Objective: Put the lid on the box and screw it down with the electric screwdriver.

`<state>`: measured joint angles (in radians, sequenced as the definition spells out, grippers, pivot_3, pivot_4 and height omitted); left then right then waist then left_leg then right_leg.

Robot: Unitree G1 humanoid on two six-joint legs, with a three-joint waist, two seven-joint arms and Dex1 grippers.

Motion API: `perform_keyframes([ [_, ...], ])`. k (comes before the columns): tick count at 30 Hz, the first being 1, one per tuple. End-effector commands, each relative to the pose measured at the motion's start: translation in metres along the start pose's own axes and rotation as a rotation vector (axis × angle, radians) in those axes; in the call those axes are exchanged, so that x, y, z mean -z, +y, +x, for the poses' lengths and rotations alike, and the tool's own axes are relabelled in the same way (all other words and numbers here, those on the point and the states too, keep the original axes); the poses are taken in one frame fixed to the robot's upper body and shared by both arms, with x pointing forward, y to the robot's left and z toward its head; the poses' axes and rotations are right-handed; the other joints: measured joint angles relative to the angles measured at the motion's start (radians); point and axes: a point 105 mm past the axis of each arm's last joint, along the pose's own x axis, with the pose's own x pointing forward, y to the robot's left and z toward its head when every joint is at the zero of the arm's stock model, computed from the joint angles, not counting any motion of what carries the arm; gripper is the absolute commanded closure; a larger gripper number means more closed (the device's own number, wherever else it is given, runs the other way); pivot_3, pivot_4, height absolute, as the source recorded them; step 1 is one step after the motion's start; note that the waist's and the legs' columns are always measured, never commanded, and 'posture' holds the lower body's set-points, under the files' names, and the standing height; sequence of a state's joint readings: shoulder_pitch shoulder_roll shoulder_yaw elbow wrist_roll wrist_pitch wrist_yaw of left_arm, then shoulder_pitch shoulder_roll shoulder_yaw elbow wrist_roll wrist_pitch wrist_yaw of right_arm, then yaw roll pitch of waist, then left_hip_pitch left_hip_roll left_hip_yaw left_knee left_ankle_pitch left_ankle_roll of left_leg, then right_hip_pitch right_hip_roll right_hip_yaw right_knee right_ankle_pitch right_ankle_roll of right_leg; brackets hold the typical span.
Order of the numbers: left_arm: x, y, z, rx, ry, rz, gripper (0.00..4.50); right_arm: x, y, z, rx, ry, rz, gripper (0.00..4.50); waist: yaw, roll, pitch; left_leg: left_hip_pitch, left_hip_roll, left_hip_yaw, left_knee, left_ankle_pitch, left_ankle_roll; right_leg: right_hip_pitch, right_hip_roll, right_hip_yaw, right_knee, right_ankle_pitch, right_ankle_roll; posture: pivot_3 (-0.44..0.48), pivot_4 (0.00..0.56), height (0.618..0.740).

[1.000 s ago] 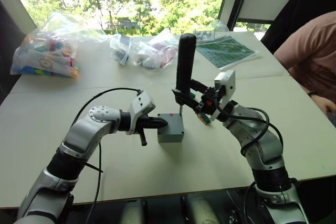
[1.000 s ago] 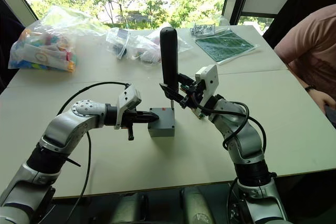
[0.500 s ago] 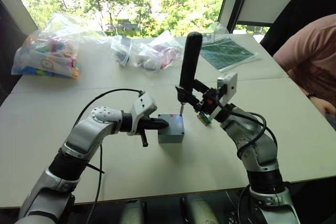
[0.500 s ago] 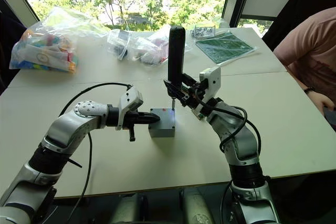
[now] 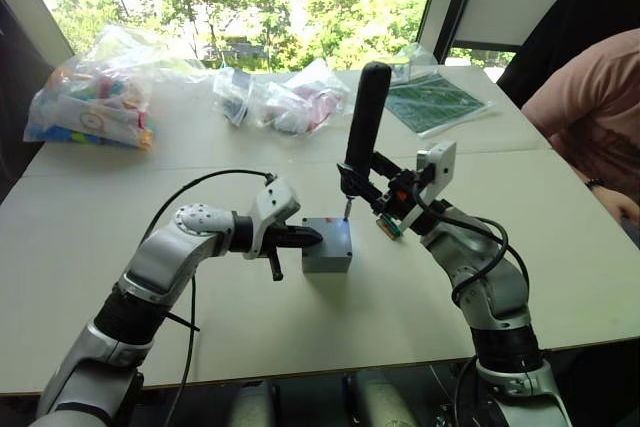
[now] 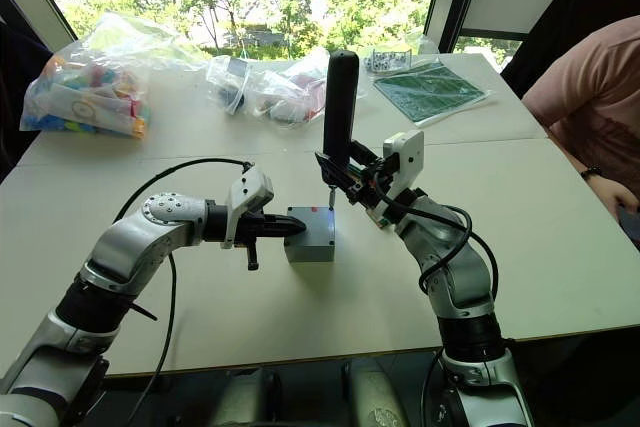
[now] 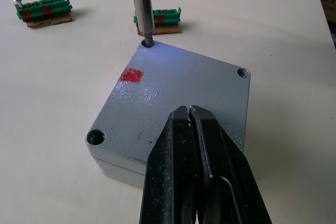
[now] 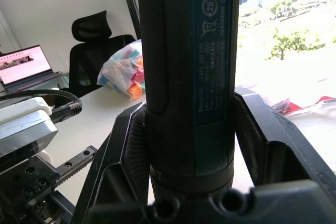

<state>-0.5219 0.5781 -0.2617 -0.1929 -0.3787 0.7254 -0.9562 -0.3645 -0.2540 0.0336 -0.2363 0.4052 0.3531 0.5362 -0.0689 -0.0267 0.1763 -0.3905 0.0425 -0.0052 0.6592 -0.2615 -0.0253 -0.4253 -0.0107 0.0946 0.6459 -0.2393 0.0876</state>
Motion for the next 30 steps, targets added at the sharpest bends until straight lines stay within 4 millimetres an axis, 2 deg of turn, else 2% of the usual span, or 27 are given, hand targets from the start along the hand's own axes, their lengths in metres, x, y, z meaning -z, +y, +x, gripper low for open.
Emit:
perform_keyframes([
  [1,0.002,-0.002,0.005,0.024,0.009,0.002,4.50,-0.001,-0.015,-0.007,0.055,0.016,0.028,2.58,0.001,0.000,0.000,0.000,0.000,0.000,0.000,0.000,0.000,0.000,0.000,0.000,0.000,0.000,0.000,0.000,0.150,0.740],
  [3,0.003,-0.002,0.007,0.032,0.010,0.001,4.50,-0.018,-0.020,-0.008,0.061,-0.028,0.023,2.58,0.002,0.000,0.000,0.000,0.000,0.000,0.000,0.000,0.000,0.000,0.000,0.000,0.000,0.000,0.000,0.000,0.150,0.740],
  [6,0.007,-0.004,0.012,0.047,0.014,0.014,4.50,-0.077,-0.039,-0.013,0.096,-0.170,0.133,2.58,0.003,0.002,0.003,-0.001,0.000,0.000,0.000,0.000,0.000,0.000,-0.001,0.000,-0.001,0.000,0.000,0.000,0.150,0.740],
  [8,0.007,-0.006,0.017,0.055,0.008,0.023,4.50,-0.105,-0.053,-0.019,0.127,-0.225,0.201,2.58,0.007,0.005,0.005,-0.003,-0.001,0.000,0.000,0.000,0.000,-0.002,-0.001,0.001,-0.001,0.001,-0.001,0.000,0.150,0.740],
  [10,0.004,-0.007,0.021,0.056,-0.015,0.022,4.50,-0.120,-0.069,-0.023,0.196,-0.208,0.247,2.58,0.011,0.006,0.006,-0.004,-0.001,0.001,0.000,0.000,0.000,-0.003,-0.001,0.001,-0.001,0.001,-0.001,0.000,0.150,0.740],
  [12,0.001,-0.008,0.023,0.047,-0.040,0.021,4.50,-0.122,-0.086,-0.024,0.310,-0.110,0.281,2.58,0.011,0.006,0.006,-0.004,-0.001,0.001,-0.001,0.000,0.000,-0.003,-0.001,0.001,-0.002,0.000,0.000,0.000,0.150,0.740],
  [14,-0.005,-0.007,0.021,0.034,-0.073,0.012,4.50,-0.126,-0.091,-0.025,0.332,-0.021,0.270,2.58,0.009,0.005,0.006,-0.003,-0.001,0.000,-0.005,0.000,0.000,-0.003,-0.001,0.001,-0.004,0.000,-0.001,0.000,0.150,0.740],
  [17,-0.024,-0.001,0.011,-0.013,-0.149,-0.052,4.50,-0.121,-0.099,-0.032,0.356,0.148,0.169,2.58,0.003,0.006,0.007,-0.002,-0.001,0.001,-0.010,0.000,0.000,-0.003,-0.001,0.002,-0.007,0.000,-0.001,0.000,0.150,0.740],
  [20,-0.036,-0.007,0.003,0.009,-0.176,-0.076,4.50,-0.110,-0.105,-0.042,0.363,0.286,0.125,2.58,-0.001,0.008,0.009,-0.007,-0.001,0.001,-0.011,0.000,0.000,-0.007,0.000,0.002,-0.008,0.000,0.000,0.000,0.150,0.740],
  [22,-0.053,-0.013,-0.010,0.027,-0.213,-0.047,4.50,-0.076,-0.118,-0.066,0.433,0.556,0.158,2.58,0.001,0.009,0.009,-0.012,-0.001,0.002,-0.011,0.000,0.000,-0.012,0.000,0.002,-0.008,0.001,0.001,0.000,0.150,0.740],
  [24,-0.057,-0.023,-0.021,0.041,-0.192,0.014,4.50,-0.047,-0.128,-0.096,0.514,0.770,0.218,2.58,0.003,0.008,0.009,-0.018,-0.001,0.001,-0.011,0.000,0.000,-0.017,0.000,0.001,-0.009,0.003,0.005,0.000,0.150,0.740],
  [26,-0.056,-0.029,-0.024,0.045,-0.166,0.043,4.50,-0.034,-0.131,-0.110,0.536,0.848,0.302,2.58,0.008,0.008,0.009,-0.018,-0.001,0.001,-0.011,0.000,0.000,-0.017,-0.001,0.001,-0.012,0.003,0.005,0.000,0.150,0.740],
  [30,-0.049,-0.039,-0.027,0.046,-0.140,0.058,4.50,-0.013,-0.126,-0.113,0.496,0.915,0.513,2.58,0.000,0.009,0.010,-0.019,-0.001,0.005,-0.011,0.000,0.000,-0.017,-0.001,0.004,-0.014,0.003,0.005,0.000,0.150,0.740],
])
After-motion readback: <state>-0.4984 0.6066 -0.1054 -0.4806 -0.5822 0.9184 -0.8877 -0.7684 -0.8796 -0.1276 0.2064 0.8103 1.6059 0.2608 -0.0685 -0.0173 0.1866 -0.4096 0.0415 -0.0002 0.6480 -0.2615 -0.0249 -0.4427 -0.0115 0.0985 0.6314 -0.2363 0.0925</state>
